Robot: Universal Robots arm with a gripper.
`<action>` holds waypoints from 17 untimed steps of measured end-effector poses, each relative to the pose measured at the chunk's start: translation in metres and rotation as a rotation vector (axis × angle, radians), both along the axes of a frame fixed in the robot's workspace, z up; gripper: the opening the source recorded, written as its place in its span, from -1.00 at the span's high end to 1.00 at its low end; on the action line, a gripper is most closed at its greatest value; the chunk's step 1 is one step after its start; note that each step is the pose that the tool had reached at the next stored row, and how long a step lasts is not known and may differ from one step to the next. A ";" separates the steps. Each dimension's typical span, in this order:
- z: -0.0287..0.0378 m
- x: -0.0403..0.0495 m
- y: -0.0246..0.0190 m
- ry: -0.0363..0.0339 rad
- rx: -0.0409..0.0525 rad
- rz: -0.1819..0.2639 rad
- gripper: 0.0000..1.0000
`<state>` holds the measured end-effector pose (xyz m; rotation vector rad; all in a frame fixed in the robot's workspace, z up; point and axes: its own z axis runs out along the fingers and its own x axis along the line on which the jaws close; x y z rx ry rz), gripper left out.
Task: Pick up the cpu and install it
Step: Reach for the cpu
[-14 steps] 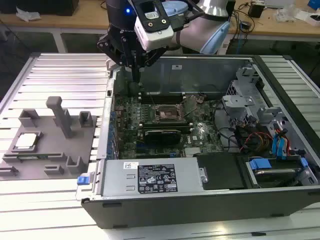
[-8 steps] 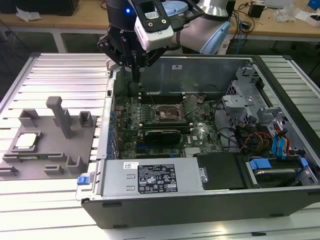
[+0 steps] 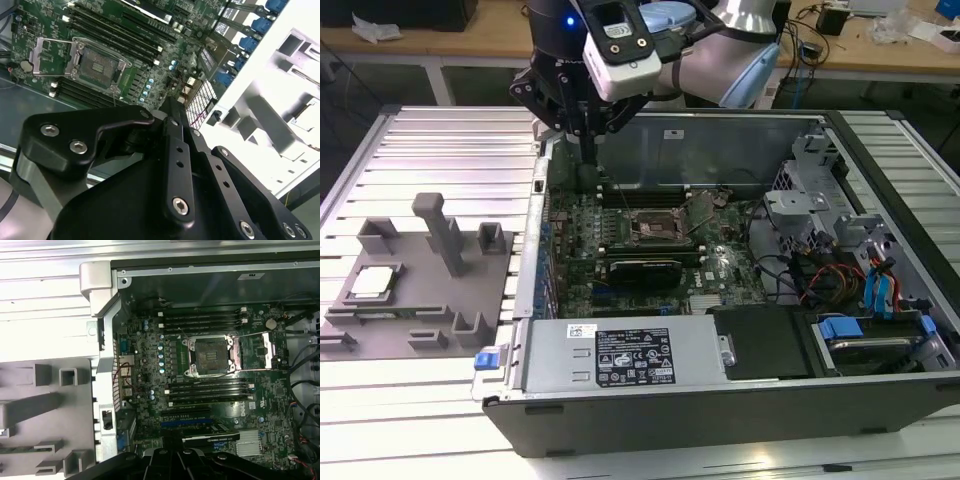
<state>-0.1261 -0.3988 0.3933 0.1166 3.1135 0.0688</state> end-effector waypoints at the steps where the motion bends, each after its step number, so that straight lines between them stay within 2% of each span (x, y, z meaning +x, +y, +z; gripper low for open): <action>1: 0.0000 -0.0010 -0.0001 -0.0001 0.0000 0.000 0.79; 12: 0.0000 -0.0224 0.0000 -0.0042 0.0000 0.000 0.79; 17: -0.0001 -0.0353 0.0000 -0.0069 0.0001 0.000 0.79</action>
